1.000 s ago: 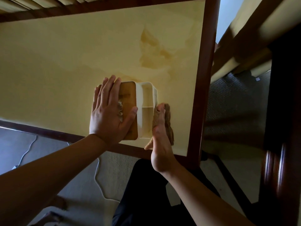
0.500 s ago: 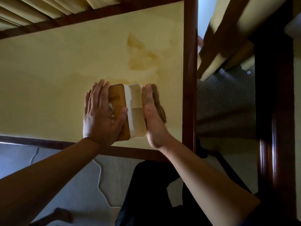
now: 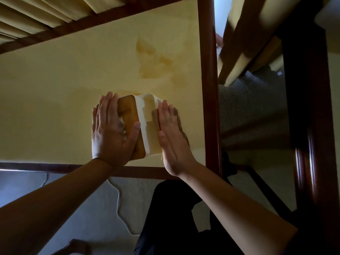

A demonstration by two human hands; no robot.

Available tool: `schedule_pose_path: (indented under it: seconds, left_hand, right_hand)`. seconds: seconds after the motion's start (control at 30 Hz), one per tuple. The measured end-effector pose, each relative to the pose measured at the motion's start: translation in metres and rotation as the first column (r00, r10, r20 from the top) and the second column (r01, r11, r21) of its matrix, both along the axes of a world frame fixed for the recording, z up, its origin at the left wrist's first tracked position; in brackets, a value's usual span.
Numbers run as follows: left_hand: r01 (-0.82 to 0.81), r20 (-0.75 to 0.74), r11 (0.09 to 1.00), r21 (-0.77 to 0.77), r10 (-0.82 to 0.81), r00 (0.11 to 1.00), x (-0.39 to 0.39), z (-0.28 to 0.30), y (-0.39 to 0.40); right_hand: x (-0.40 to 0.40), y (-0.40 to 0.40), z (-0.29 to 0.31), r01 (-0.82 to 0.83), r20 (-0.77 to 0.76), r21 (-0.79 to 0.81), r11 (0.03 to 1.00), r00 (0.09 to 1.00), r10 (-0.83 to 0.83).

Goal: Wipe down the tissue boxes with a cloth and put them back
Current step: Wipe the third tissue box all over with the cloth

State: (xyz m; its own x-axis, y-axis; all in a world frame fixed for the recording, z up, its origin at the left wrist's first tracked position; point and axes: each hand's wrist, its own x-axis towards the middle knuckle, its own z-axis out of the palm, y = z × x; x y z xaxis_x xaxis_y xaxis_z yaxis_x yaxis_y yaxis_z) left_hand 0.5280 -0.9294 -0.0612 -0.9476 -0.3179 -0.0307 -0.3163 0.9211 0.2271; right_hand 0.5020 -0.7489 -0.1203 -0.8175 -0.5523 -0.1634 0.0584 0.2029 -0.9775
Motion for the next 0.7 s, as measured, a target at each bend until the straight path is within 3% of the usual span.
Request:
schedule_pose_path:
  seconds: [0.33, 0.7]
  left_hand:
    - [0.003, 0.021, 1.000, -0.003, -0.003, 1.000, -0.001, 0.002, 0.001]
    - [-0.015, 0.021, 1.000, -0.024, 0.016, 1.000, -0.001, 0.002, 0.000]
  right_hand:
    - [0.024, 0.001, 0.002, 0.025, 0.164, -0.115, 0.993, 0.986, -0.006]
    - [-0.059, -0.039, -0.005, 0.007, 0.177, -0.196, 0.981, 0.984, 0.028]
